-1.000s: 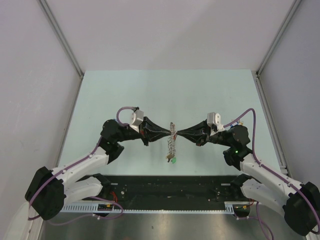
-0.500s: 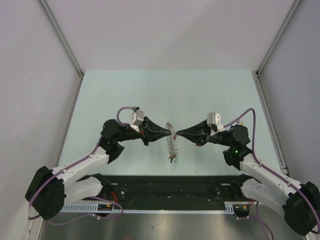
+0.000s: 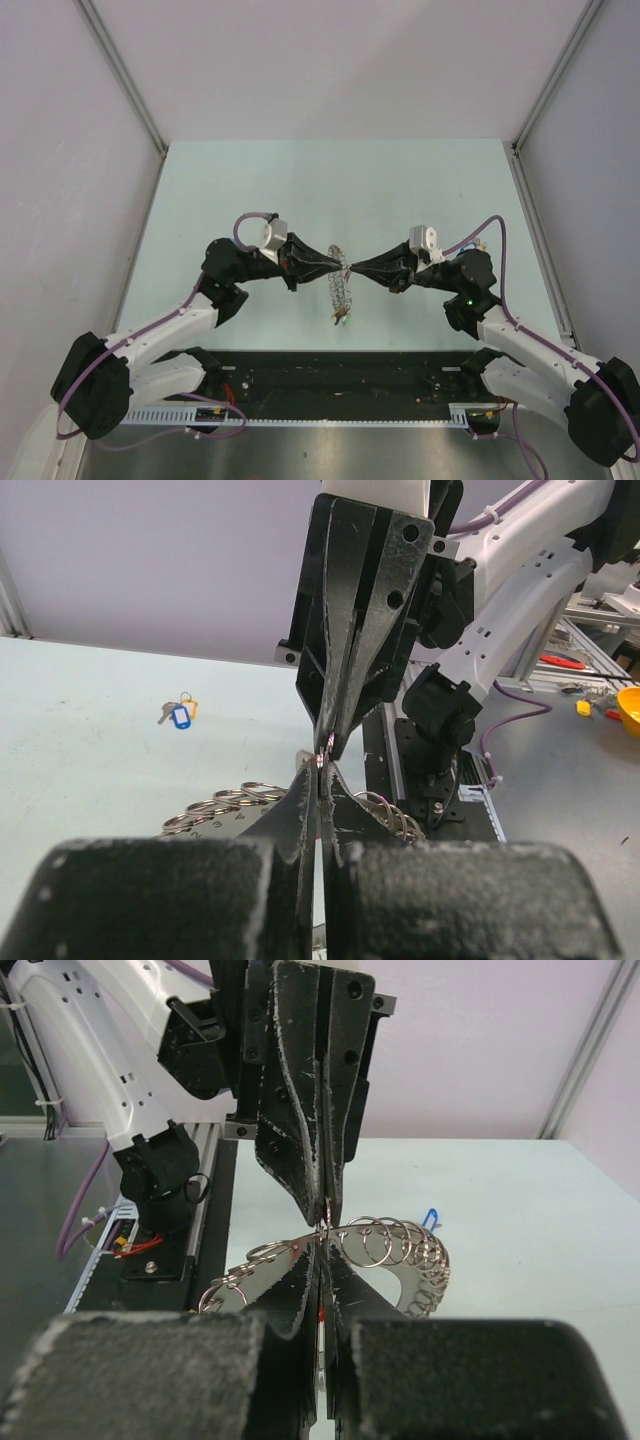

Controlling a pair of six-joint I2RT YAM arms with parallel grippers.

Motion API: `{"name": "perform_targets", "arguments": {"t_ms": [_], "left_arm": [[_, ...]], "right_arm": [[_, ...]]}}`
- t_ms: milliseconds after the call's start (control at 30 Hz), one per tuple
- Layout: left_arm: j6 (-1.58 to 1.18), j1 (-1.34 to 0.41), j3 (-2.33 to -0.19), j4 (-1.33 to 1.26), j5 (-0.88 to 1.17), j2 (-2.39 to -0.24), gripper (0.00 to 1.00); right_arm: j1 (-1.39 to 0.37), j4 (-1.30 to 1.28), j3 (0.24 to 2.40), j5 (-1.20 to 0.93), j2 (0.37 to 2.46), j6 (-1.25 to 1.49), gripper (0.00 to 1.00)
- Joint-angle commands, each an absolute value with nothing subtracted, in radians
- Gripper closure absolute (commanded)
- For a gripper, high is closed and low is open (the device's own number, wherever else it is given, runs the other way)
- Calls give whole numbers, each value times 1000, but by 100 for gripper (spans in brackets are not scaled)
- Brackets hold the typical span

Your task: Put the keys on the keyring

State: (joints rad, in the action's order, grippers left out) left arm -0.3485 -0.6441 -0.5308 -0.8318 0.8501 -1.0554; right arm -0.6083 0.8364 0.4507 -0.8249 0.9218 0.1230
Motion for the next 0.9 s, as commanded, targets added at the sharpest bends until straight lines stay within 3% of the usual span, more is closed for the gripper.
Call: {"name": "perform_targets", "arguments": {"t_ms": [0,433,867], "left_arm": [[-379,-650,-537,-928,864,-1062,100],[-397,-658,-541,-896,796,-1049,100],[-480,-706,-546,-678,500,-930,100]], "right_arm": [[-634,874,479,-847,933,115,100],[-647,850,482,-850,924,74,100],[-696,652,514,-795,897,-118,100]]}}
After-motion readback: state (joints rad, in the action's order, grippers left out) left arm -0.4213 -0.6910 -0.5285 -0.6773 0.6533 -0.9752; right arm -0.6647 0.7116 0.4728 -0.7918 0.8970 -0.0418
